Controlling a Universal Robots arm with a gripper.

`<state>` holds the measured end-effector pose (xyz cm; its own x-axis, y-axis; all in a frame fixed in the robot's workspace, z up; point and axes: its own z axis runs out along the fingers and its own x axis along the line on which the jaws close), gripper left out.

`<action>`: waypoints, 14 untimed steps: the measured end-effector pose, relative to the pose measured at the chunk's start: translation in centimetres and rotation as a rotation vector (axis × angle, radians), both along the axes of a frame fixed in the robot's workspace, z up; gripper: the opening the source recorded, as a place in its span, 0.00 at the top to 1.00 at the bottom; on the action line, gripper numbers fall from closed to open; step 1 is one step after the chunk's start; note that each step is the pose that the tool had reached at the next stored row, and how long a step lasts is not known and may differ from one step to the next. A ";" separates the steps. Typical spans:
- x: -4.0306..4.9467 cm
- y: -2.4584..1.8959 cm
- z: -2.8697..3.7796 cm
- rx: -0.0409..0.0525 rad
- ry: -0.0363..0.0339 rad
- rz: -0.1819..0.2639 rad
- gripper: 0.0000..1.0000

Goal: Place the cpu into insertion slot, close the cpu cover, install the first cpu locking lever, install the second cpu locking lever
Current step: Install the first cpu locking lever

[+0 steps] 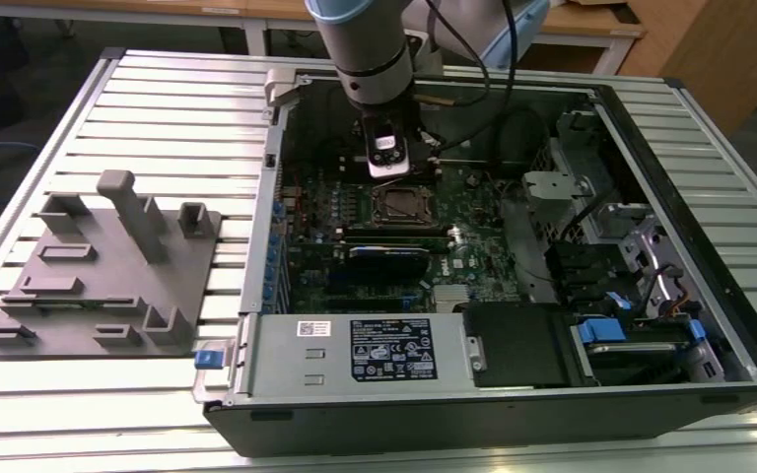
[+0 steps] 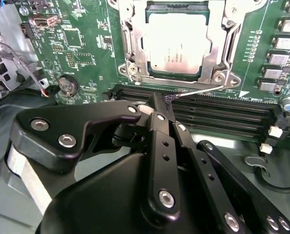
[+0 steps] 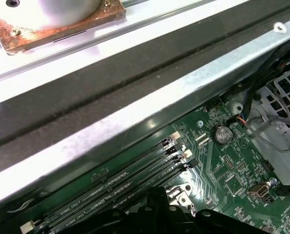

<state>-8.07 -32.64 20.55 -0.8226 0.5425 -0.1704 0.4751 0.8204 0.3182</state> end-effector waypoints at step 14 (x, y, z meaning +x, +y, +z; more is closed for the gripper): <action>-0.09 0.24 -0.13 -0.0001 0.0001 -0.002 0.90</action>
<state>-8.15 -32.40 20.42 -0.8216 0.5439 -0.1705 0.4766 0.8196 0.3180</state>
